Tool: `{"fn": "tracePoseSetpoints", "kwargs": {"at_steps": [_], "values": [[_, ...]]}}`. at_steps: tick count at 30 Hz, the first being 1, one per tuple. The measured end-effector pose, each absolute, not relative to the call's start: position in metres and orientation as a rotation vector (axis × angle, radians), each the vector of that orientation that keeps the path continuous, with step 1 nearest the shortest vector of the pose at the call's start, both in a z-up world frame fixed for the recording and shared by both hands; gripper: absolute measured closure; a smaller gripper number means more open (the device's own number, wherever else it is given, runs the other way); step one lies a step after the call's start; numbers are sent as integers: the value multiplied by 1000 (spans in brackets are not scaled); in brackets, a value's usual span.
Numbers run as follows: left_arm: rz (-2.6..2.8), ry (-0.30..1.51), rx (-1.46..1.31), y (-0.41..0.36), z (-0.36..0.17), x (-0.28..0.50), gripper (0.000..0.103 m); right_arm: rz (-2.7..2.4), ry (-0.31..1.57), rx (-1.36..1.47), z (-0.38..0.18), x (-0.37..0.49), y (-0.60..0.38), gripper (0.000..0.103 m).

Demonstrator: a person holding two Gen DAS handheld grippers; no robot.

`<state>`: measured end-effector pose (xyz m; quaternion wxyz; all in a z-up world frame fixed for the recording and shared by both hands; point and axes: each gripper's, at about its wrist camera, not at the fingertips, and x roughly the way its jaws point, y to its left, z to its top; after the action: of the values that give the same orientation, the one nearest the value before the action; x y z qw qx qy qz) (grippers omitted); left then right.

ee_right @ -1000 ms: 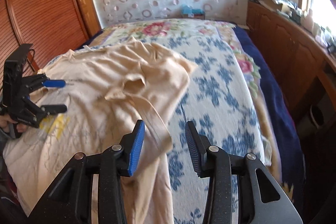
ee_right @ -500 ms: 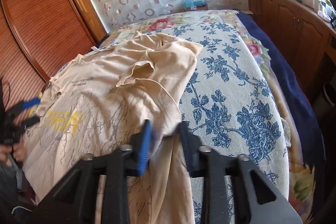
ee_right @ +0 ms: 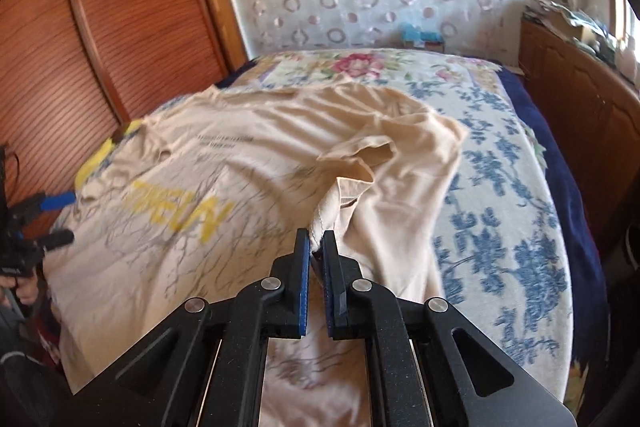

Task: Fold small clothes
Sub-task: 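Grasp the shirt's other side edge with the right gripper and fold it inward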

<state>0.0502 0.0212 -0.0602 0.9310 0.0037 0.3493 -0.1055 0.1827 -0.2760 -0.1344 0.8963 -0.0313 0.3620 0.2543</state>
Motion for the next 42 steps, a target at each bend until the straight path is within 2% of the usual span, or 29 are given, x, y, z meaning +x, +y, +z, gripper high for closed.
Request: {"fn": "tracePoseSetpoints", "kwargs": {"at_steps": [4, 7, 9, 11, 12, 19, 27, 28, 31, 32, 34, 42], "values": [[-203, 698, 4, 23, -55, 49, 19, 544, 780, -81, -143, 177, -268, 99], [-195, 688, -1, 27, -52, 48, 19, 530, 785, -98, -144, 173, -267, 86], [-188, 684, -2, 28, -51, 47, 19, 539, 767, -86, -140, 172, -270, 82], [-178, 680, 5, 29, -51, 47, 19, 526, 741, -83, -133, 173, -273, 68], [-177, 679, 5, 30, -50, 47, 19, 510, 731, -81, -129, 177, -275, 66], [-166, 677, 7, 33, -52, 47, 19, 457, 741, -56, -125, 223, -277, 65], [-156, 672, 3, 37, -53, 45, 19, 381, 839, -42, -143, 283, -266, 65], [-155, 672, 2, 38, -54, 44, 19, 376, 853, -36, -145, 288, -267, 65], [-150, 667, 0, 41, -53, 42, 19, 402, 869, -22, -147, 297, -263, 94], [-148, 666, -1, 42, -53, 42, 19, 430, 866, -21, -146, 299, -260, 97], [-146, 663, -3, 44, -53, 42, 19, 472, 860, -15, -141, 300, -253, 101], [-138, 656, -10, 49, -52, 46, 19, 602, 816, -50, -113, 301, -198, 101]]}}
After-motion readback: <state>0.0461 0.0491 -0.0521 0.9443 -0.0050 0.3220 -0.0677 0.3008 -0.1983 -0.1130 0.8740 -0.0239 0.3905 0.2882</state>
